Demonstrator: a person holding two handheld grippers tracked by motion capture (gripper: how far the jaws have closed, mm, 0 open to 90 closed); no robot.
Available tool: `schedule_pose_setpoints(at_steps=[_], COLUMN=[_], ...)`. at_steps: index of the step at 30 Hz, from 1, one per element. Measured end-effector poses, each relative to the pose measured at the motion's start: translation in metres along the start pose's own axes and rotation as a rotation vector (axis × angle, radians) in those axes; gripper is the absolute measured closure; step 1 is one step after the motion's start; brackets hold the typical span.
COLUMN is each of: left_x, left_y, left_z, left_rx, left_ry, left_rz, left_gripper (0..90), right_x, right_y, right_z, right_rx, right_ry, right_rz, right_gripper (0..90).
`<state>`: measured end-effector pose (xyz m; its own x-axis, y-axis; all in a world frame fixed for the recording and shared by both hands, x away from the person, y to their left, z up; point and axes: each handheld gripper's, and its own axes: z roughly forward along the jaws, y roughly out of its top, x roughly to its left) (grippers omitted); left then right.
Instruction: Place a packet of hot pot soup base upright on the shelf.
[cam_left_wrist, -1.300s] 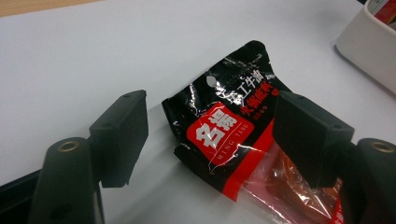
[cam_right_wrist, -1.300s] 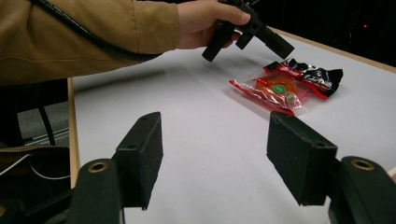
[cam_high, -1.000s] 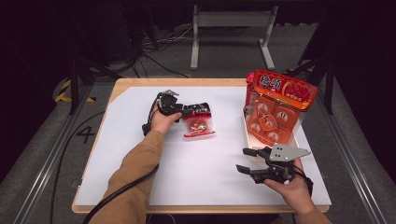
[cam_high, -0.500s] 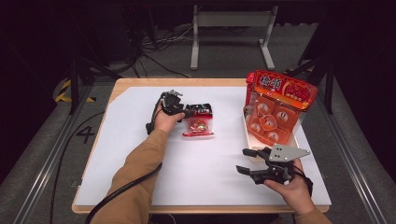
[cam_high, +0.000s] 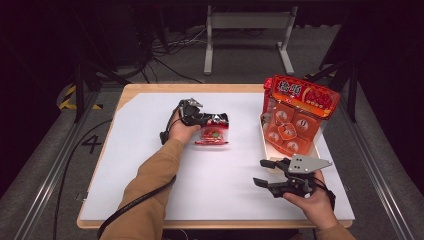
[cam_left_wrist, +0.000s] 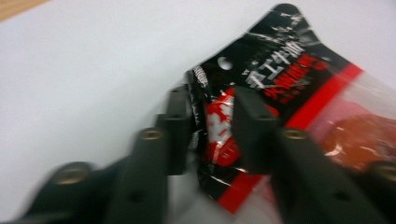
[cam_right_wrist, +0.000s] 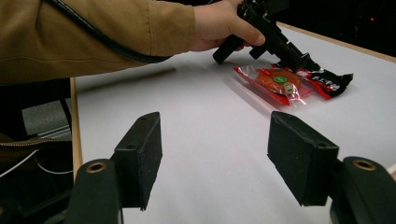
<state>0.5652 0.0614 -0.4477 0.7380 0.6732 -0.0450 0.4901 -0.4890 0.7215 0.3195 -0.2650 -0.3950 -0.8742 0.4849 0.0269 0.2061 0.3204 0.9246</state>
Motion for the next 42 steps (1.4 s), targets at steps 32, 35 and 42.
schedule_pose_setpoints(at_steps=[32, 35, 42], left_x=[-0.037, -0.046, -0.061], left_y=[0.024, 0.028, 0.032], left_z=[-0.090, -0.099, -0.112], left_rx=[-0.254, -0.277, -0.306], left_ry=[-0.192, -0.200, -0.213], left_rz=[0.051, 0.084, 0.118], left_gripper=[90.0, 90.0, 90.0], right_x=[-0.005, -0.007, -0.011], right_y=[0.007, 0.010, 0.016], right_z=[-0.006, -0.012, -0.024], right_rx=[-0.024, -0.043, -0.070], right_ry=[-0.013, -0.025, -0.048], right_rz=[0.004, 0.012, 0.023], right_gripper=[37.9, 38.5, 39.8])
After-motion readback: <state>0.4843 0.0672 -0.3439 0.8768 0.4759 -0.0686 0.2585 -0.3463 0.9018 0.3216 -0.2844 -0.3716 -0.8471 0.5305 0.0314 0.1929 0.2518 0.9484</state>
